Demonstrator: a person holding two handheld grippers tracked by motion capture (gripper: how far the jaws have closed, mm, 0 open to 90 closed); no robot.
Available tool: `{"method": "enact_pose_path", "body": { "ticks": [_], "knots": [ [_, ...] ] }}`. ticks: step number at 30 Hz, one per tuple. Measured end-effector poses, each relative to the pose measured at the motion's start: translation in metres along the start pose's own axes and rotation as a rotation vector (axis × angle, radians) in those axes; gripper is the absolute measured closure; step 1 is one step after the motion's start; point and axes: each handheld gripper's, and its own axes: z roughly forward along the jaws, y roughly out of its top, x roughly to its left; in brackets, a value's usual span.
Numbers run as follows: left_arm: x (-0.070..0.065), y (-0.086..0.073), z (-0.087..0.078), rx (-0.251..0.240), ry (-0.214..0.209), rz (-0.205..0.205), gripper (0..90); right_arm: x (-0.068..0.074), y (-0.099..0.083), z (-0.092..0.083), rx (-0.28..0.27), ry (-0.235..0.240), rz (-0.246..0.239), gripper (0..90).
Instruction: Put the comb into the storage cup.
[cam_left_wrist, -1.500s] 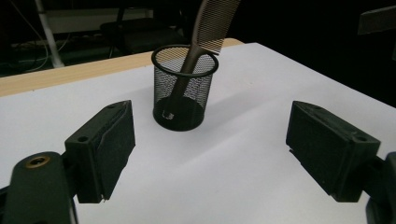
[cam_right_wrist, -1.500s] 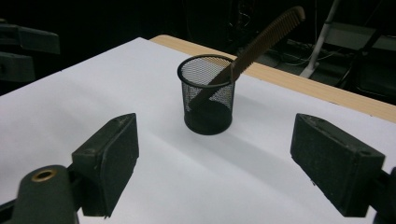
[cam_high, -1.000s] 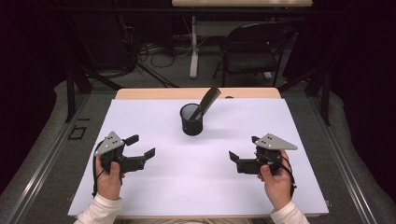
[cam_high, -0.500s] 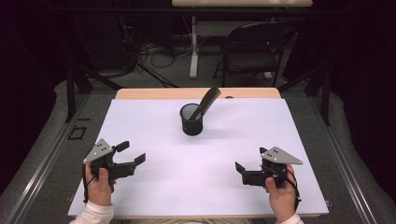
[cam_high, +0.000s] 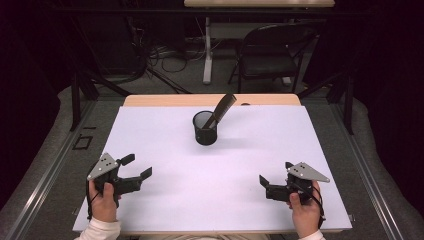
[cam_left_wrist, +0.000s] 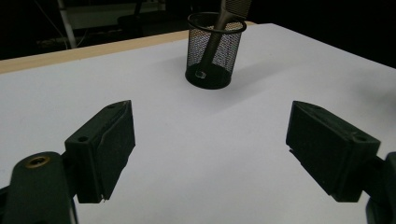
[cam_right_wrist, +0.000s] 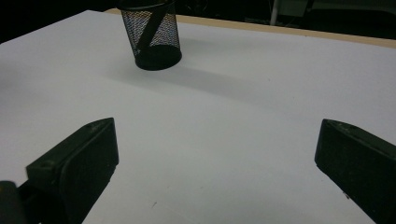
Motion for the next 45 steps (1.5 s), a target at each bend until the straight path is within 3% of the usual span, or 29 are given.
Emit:
{"method": "enact_pose_path", "body": {
  "ticks": [10,17,45],
  "knots": [
    [0.005,-0.007,0.003,0.007,-0.002,-0.005,15.9,-0.004,-0.012,0.009,0.006,-0.007,0.019,0.0],
    [0.010,-0.011,0.004,0.008,0.010,-0.038,15.9,-0.010,-0.017,0.013,0.035,-0.006,0.049,0.9],
    [0.022,-0.019,0.006,0.010,0.051,-0.095,16.0,-0.015,-0.021,0.017,0.048,-0.012,0.062,2.0]
  ]
}}
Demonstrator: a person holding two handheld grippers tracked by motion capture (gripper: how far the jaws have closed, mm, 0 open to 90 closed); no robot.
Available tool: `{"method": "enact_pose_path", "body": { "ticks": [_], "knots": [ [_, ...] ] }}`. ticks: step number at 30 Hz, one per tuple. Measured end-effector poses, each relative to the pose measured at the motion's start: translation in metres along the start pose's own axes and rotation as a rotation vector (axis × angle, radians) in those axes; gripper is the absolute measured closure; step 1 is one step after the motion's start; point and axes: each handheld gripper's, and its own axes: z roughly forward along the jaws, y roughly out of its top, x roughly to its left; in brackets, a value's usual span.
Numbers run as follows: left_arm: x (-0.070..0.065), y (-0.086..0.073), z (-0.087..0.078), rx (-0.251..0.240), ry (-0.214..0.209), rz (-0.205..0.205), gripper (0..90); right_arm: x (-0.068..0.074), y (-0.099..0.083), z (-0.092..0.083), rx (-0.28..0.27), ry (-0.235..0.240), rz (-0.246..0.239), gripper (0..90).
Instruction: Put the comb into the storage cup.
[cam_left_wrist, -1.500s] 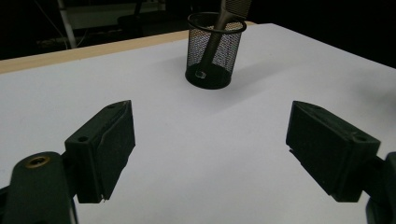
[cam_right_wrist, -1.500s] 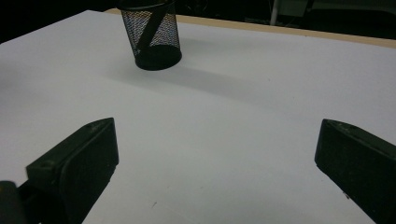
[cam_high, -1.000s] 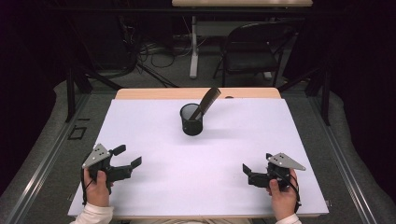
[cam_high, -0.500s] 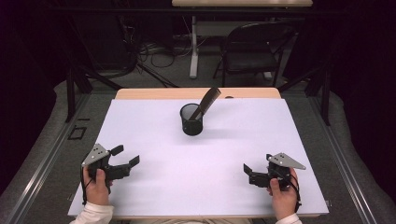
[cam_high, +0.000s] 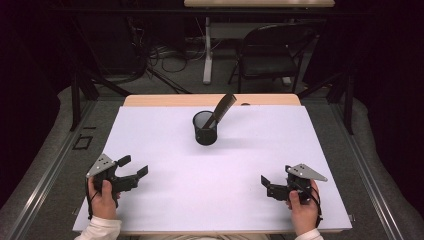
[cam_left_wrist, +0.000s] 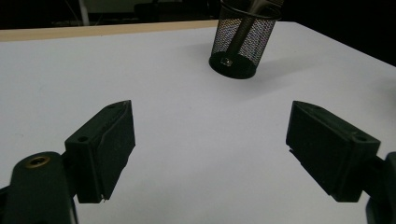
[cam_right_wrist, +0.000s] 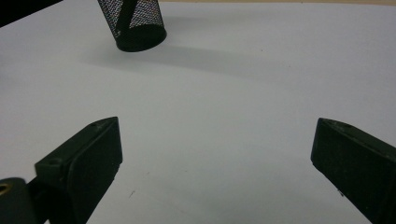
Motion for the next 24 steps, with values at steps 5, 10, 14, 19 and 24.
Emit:
{"method": "enact_pose_path", "body": {
  "ticks": [5,10,14,19,24],
  "knots": [
    [-0.0002,-0.0004,0.0003,-0.002,-0.001,-0.001,16.0,0.0007,-0.0001,0.0005,0.000,0.001,-0.001,2.1],
    [0.0006,-0.0006,-0.0003,-0.003,0.001,-0.007,16.0,0.0011,-0.0003,0.0008,-0.007,0.001,-0.003,2.2],
    [0.0012,-0.0007,-0.0005,-0.005,0.003,-0.010,16.0,0.0016,-0.0007,0.0010,0.011,-0.002,0.000,3.1],
    [0.0029,-0.0008,-0.0003,-0.004,0.006,-0.014,16.0,0.0024,-0.0011,0.0022,0.014,-0.002,-0.003,3.1],
    [0.0030,-0.0005,-0.0009,-0.009,0.010,-0.016,16.0,0.0027,-0.0012,0.0019,0.014,-0.002,-0.002,3.1]
  ]
}}
